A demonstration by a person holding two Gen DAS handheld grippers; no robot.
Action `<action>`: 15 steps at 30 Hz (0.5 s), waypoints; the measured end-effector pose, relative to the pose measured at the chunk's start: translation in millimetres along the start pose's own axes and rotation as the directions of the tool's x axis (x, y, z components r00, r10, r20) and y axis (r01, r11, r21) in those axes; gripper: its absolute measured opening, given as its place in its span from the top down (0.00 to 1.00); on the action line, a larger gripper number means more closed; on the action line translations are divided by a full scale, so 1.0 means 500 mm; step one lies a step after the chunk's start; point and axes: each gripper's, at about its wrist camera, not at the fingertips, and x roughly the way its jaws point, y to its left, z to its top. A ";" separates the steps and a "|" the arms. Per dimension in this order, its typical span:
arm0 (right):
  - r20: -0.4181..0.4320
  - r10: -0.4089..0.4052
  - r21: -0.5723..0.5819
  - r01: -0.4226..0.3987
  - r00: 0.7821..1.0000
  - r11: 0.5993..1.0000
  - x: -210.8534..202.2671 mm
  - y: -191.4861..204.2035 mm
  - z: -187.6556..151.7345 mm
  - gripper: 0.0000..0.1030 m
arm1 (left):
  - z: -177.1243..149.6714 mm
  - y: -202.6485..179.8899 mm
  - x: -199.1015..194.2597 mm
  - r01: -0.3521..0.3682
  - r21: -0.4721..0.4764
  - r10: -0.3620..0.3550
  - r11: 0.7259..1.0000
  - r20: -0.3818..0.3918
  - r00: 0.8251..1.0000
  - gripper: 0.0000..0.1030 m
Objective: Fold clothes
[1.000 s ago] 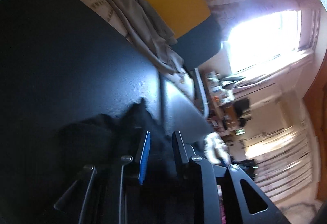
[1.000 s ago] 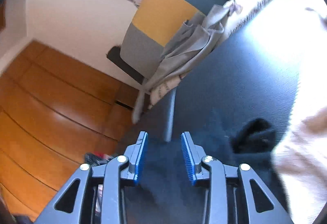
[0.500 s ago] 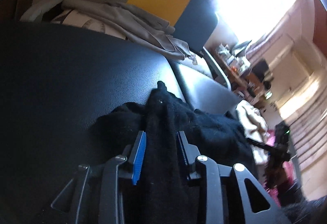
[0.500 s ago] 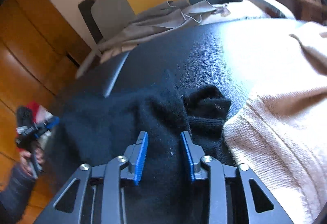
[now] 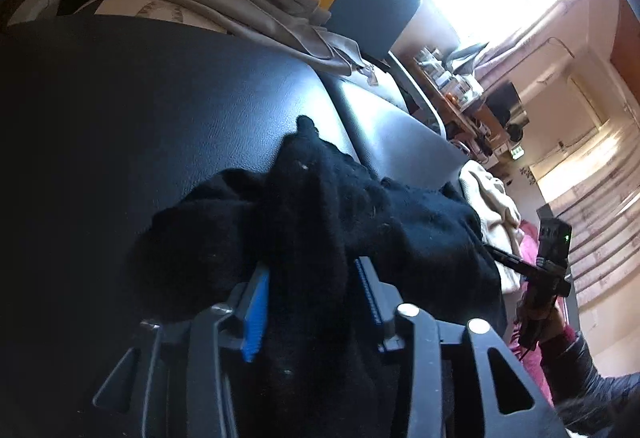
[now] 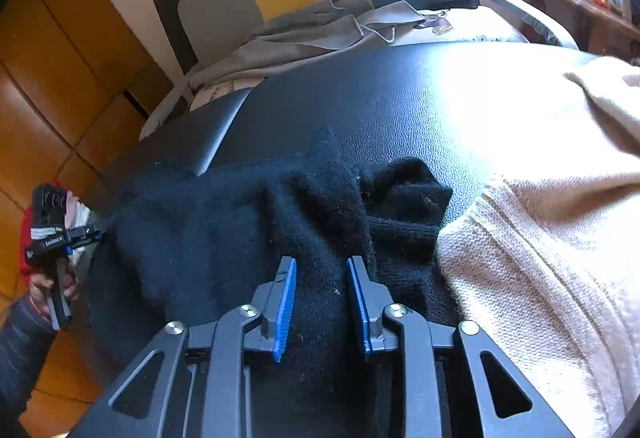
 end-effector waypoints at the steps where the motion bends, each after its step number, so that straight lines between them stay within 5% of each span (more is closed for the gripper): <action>1: -0.004 -0.020 -0.013 0.020 1.000 1.000 -0.001 0.003 0.001 0.89 | -0.001 0.005 -0.006 0.002 -0.026 -0.002 1.000 0.003 1.000 0.94; 7: -0.003 -0.093 -0.083 0.092 0.996 0.992 -0.053 0.022 -0.015 0.98 | -0.052 -0.010 -0.092 0.071 -0.105 -0.065 0.992 0.059 0.996 0.95; 11: -0.026 -0.160 -0.068 0.157 0.987 0.985 -0.075 -0.002 -0.056 0.99 | -0.089 0.004 -0.072 -0.052 -0.096 0.053 0.994 0.001 0.999 0.90; 15: 0.017 -0.082 0.007 0.082 0.996 0.997 -0.079 -0.023 -0.070 0.98 | -0.070 0.035 -0.080 0.014 -0.205 0.005 0.979 0.089 0.996 0.81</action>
